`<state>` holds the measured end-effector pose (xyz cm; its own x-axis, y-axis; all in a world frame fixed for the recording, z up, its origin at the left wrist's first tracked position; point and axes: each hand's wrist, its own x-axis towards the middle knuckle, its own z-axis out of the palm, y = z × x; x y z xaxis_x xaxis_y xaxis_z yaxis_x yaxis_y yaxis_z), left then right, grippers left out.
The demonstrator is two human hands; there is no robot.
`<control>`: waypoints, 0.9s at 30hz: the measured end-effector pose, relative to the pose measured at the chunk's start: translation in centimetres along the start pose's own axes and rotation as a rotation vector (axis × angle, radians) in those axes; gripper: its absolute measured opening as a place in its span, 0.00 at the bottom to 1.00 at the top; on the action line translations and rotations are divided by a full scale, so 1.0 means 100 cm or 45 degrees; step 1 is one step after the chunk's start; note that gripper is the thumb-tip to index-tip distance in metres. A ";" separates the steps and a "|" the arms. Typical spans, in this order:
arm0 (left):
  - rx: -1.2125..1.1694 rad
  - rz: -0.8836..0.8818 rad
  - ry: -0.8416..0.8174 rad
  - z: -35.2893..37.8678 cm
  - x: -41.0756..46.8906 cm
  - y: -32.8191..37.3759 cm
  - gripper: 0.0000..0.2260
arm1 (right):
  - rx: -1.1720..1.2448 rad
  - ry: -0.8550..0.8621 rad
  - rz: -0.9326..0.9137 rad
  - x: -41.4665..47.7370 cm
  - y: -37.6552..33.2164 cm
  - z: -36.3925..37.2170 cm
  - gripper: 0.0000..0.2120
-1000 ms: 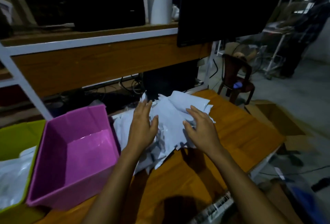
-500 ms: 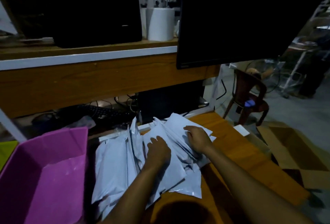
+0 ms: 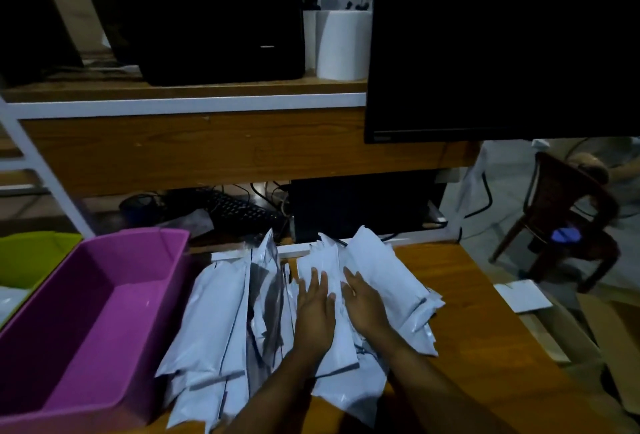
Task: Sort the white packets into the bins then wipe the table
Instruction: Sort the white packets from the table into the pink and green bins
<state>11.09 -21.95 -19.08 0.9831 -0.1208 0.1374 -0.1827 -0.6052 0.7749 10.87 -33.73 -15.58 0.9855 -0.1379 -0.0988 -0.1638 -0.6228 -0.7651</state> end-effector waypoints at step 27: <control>0.146 0.696 0.232 -0.223 -0.041 0.058 0.22 | -0.346 1.056 -0.235 -0.124 -0.139 0.025 0.26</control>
<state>6.21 -7.42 -1.43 0.7297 -0.3081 0.6104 -0.6539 -0.5753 0.4913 1.05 -21.44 -5.34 0.6658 -0.4646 0.5838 -0.1140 -0.8366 -0.5358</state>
